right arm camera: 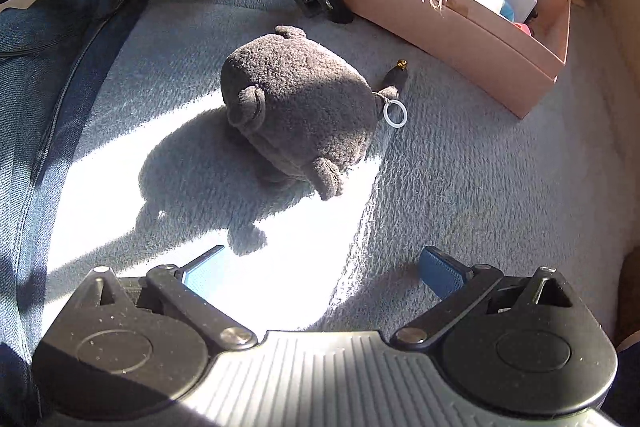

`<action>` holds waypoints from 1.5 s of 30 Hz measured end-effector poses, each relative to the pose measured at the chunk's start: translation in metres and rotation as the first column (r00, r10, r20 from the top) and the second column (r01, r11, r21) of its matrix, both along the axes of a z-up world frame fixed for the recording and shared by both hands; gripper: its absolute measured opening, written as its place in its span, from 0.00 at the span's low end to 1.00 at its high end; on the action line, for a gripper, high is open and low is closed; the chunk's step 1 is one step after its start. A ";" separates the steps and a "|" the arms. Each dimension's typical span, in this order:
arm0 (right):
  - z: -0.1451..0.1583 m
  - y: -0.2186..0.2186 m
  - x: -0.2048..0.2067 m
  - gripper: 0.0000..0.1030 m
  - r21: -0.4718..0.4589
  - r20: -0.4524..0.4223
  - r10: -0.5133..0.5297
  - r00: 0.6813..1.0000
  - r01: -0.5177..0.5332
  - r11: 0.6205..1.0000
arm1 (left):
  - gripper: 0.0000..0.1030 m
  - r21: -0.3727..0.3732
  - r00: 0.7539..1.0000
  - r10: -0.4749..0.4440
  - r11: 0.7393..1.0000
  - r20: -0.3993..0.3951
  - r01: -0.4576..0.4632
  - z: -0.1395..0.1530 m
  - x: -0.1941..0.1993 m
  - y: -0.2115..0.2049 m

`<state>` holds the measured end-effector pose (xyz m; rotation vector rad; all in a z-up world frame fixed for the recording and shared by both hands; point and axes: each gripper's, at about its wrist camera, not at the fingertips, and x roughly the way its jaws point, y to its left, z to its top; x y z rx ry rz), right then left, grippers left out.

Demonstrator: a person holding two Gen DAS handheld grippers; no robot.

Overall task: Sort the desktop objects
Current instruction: 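Grasp the pink keychain toy with the left tool while the right tool reaches the plush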

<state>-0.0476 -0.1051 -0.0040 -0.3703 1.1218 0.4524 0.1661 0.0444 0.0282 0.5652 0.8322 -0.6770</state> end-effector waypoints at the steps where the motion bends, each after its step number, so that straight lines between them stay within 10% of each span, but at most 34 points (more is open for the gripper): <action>1: 0.000 -0.001 0.000 0.98 0.007 -0.005 -0.003 1.000 0.003 1.000 | 0.86 -0.017 1.000 0.009 1.000 -0.001 -0.009 0.001 -0.005 0.003; 15: -0.008 -0.007 -0.006 1.00 -0.005 0.059 -0.083 0.995 0.084 0.996 | 0.89 -0.140 0.983 0.125 0.980 -0.136 -0.144 0.029 -0.104 -0.006; 22: -0.012 -0.007 0.002 1.00 -0.004 -0.010 -0.128 0.992 0.128 0.992 | 0.92 -0.136 0.856 0.491 0.848 -0.159 -0.512 0.025 -0.093 -0.013; 28: -0.012 -0.002 -0.009 1.00 -0.023 0.043 -0.114 0.993 0.115 0.993 | 0.60 -0.094 0.817 0.560 0.814 -0.134 -0.573 0.015 -0.079 -0.012; 31: -0.011 -0.002 -0.010 1.00 -0.019 0.046 -0.110 0.993 0.111 0.994 | 0.60 -0.115 0.803 0.580 0.796 -0.139 -0.595 0.018 -0.084 -0.006; 39: -0.009 0.004 -0.020 1.00 -0.041 0.088 -0.077 0.993 0.081 0.996 | 0.58 -0.320 0.882 0.406 0.825 -0.240 -0.466 0.053 -0.139 -0.008; 45: -0.008 0.003 -0.018 1.00 -0.016 0.053 -0.128 0.990 0.129 0.992 | 0.69 -0.266 0.845 0.514 0.802 -0.148 -0.534 0.043 -0.125 0.004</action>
